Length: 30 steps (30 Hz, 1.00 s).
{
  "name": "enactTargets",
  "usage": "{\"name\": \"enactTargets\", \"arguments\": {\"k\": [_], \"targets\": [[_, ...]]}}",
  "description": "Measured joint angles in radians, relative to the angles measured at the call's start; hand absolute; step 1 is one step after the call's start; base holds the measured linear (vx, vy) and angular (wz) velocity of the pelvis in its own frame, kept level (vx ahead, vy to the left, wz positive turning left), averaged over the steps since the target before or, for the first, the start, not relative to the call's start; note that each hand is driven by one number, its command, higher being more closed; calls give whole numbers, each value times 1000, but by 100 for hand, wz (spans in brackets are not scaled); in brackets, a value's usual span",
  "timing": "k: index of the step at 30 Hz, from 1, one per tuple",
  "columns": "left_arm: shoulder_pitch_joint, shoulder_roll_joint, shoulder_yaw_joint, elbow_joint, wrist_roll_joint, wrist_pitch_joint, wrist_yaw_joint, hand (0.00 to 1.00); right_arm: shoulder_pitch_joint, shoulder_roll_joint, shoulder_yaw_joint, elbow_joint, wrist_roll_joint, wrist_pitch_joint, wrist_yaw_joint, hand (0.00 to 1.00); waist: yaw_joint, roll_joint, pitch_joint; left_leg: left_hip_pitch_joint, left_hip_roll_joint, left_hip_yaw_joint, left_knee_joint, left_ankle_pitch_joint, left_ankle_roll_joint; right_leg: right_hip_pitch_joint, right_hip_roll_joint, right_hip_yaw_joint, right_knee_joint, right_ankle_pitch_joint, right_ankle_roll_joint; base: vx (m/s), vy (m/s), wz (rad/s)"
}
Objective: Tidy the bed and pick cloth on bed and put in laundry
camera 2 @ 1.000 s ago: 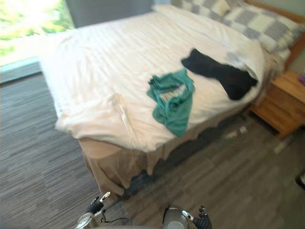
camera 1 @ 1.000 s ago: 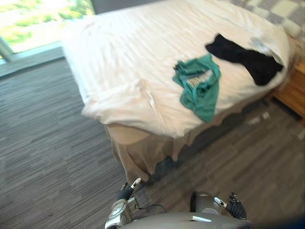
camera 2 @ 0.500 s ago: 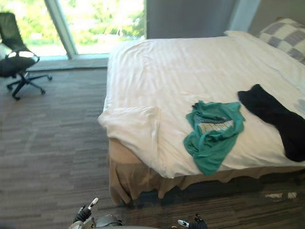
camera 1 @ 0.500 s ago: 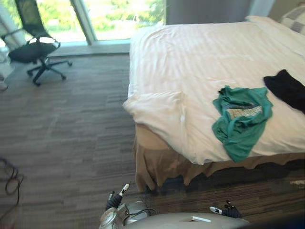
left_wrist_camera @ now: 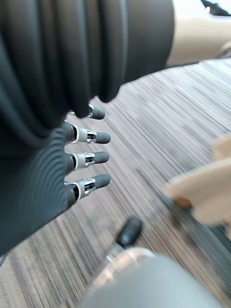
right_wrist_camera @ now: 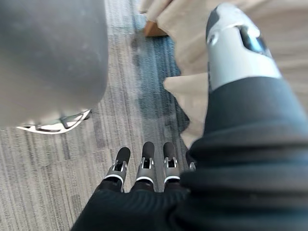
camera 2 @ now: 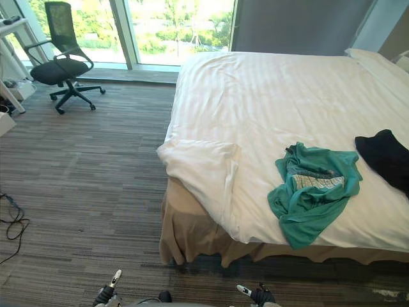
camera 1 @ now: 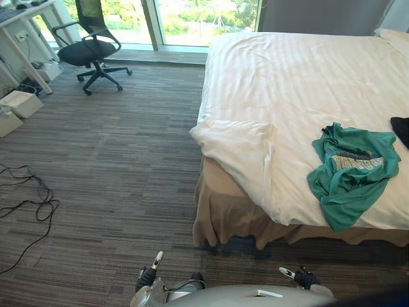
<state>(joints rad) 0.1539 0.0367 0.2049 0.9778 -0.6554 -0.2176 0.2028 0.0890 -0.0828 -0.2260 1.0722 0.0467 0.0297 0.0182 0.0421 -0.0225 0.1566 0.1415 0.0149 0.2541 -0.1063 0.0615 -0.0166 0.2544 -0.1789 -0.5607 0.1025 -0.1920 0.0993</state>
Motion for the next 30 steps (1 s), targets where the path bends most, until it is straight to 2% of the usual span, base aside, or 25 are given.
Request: {"name": "enactTargets", "arguments": {"k": [2, 7, 10, 12, 15, 17, 19, 21, 22, 25, 27, 30], "targets": [[8, -5, 17, -53, 21, -36, 52, 0, -6, -8, -1, 4, 9, 6, 0, 0, 1, 9, 3, -5, 4, -9, 0, 4, -3, -1, 3, -3, -1, -7, -9, -77, -4, 11], [11, -6, 90, -220, 62, -124, 183, 0, -4, -11, -2, 5, 46, 35, 0, 0, 1, 9, 1, -12, 2, -14, 0, -1, -7, -3, 3, -5, -3, -11, -3, -9, -1, 3], [-13, 9, 143, -338, 141, -165, 272, 0, -6, -12, -10, 5, 56, 60, 9, 0, 4, 5, 3, -19, -3, -14, 4, -12, -3, -6, -1, -4, -11, -8, -2, 83, 11, 2], [-35, 62, 160, -420, 238, -177, 353, 0, -7, -12, -21, 4, 82, 74, 13, 0, 4, 2, 6, -19, -13, -15, 8, -15, 4, -5, -4, 5, -1, 10, 23, 135, 4, 3], [-87, 149, 153, -537, 396, -178, 433, 0, -5, -13, -42, 3, 106, 82, 14, 0, 1, -3, 27, -20, -8, -14, 48, -41, 8, -3, -15, 35, 31, 13, 24, 122, 24, 12], [-112, 199, 151, -586, 490, -160, 467, 0, -10, -21, -45, -13, 110, 83, 15, 0, 4, 5, 37, -22, 3, -8, 93, -77, 7, -5, -13, 69, 47, 24, 6, 120, 29, -19], [-141, 282, 154, -584, 634, -122, 501, 0, -11, -23, -52, -36, 113, 83, 18, 0, 1, 15, 45, -22, 14, 12, 143, -116, 8, -3, -16, 94, 68, 25, 3, 126, 31, -24], [-181, 366, 166, -580, 718, -109, 491, 0, -3, -25, -66, -34, 115, 83, 20, 0, 2, 17, 51, -25, 21, 17, 192, -147, 7, -3, -16, 122, 94, 27, 0, 110, 32, -15], [-228, 442, 190, -583, 754, -107, 439, 0, 17, -30, -73, -35, 114, 83, 21, 0, 1, 20, 52, -30, 33, 26, 235, -172, 6, -5, -17, 142, 126, 26, -1, 89, 29, -5], [-289, 558, 219, -647, 767, -100, 328, 0, 48, -42, -72, -39, 106, 82, 20, 0, 1, 25, 49, -52, 55, 59, 309, -208, 9, -51, -32, 189, 219, 10, -26, 60, 7, -18], [-300, 564, 204, -714, 793, -97, 288, 0, 58, -44, -71, -50, 104, 81, 18, 0, -6, 40, 48, -79, 60, 74, 339, -227, 12, -81, -38, 202, 252, 5, -34, 12, 41, -18], [-300, 555, 136, -750, 839, -83, 237, 0, 69, -30, -61, -64, 89, 80, 17, 0, -11, 49, 53, -91, 60, 111, 361, -228, 13, -112, -50, 238, 278, 3, -36, -23, 57, -24]]}}
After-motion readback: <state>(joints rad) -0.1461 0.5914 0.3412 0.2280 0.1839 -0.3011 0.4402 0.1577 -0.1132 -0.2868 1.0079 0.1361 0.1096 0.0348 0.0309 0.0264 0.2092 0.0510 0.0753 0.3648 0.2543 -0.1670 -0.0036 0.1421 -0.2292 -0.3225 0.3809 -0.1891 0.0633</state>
